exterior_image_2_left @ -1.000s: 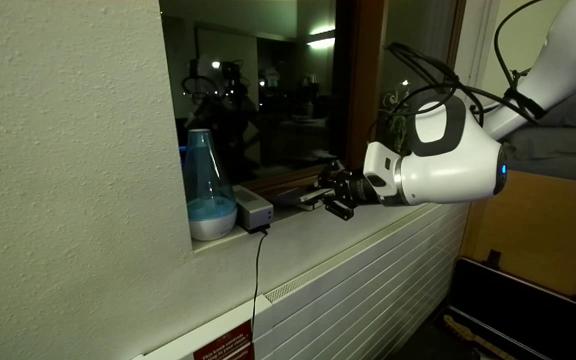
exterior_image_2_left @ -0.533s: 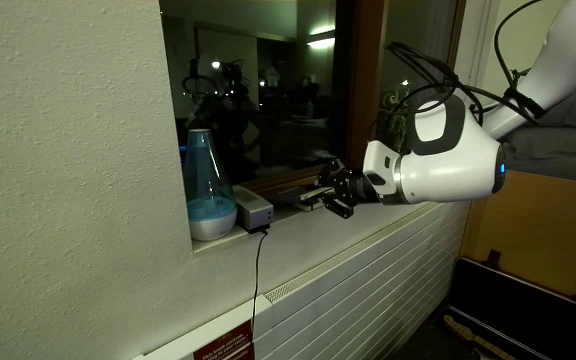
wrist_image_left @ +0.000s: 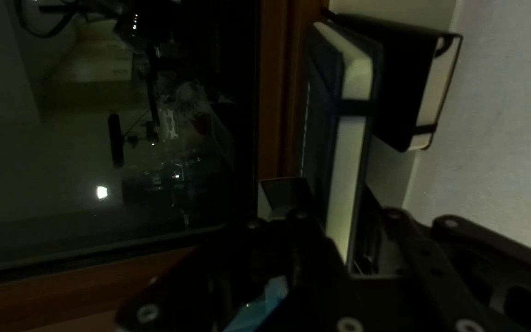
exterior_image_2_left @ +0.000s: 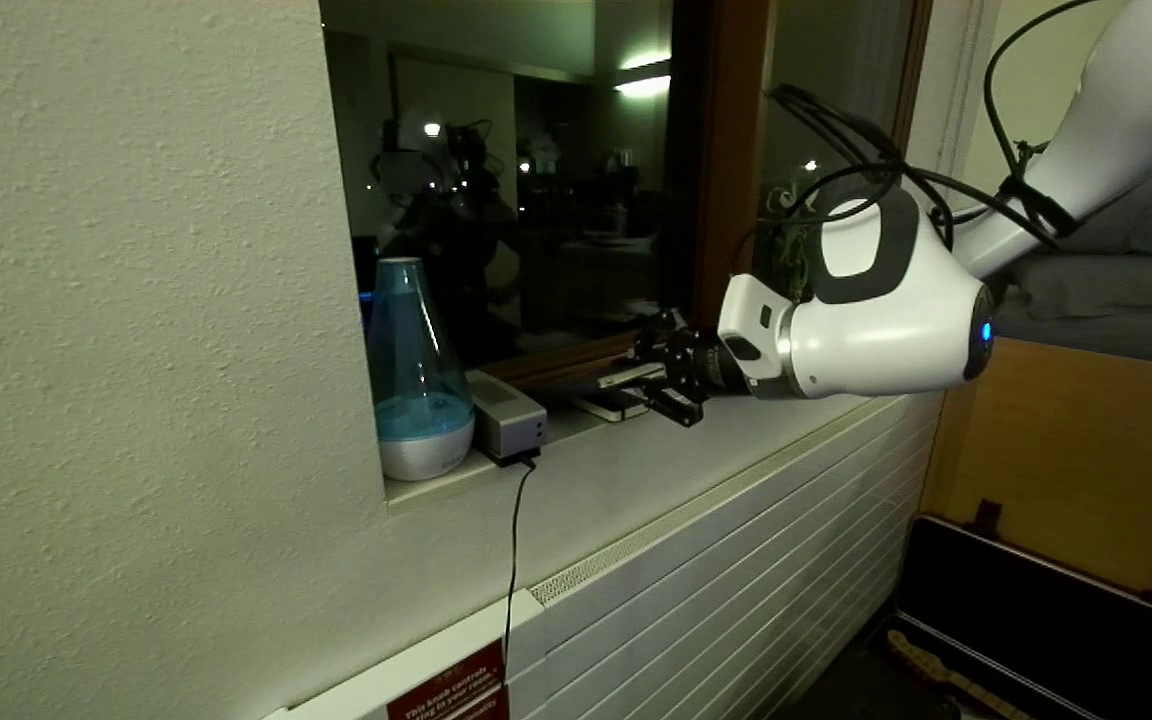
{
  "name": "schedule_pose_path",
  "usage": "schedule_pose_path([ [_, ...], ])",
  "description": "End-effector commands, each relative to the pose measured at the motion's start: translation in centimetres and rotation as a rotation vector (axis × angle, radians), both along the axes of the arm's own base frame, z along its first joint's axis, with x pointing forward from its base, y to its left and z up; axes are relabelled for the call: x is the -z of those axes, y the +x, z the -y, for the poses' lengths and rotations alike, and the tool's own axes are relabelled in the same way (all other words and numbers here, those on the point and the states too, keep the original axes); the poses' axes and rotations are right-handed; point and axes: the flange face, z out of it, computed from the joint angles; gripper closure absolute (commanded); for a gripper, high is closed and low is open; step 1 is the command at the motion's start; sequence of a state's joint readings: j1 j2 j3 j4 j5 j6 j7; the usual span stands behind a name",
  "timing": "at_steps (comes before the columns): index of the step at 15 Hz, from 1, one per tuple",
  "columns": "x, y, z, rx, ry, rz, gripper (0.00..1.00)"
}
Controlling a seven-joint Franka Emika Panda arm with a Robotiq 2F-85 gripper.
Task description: Move some books to the right
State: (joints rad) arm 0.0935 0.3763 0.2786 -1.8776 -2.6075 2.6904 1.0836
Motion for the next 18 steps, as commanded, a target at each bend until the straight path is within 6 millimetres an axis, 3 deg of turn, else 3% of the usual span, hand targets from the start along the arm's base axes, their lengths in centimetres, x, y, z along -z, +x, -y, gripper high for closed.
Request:
schedule_pose_path([
  [1,-1.1,1.4,1.5,0.034,0.002,0.035,0.43],
  [4,-1.3,1.0,4.2,0.064,0.002,0.004,0.24],
  [8,-2.1,-1.9,8.1,0.173,0.006,-0.200,0.01],
  [13,-0.9,-6.4,12.9,0.293,0.022,-0.420,0.00],
  [18,2.8,-9.8,14.7,0.420,0.076,-0.629,0.00],
])
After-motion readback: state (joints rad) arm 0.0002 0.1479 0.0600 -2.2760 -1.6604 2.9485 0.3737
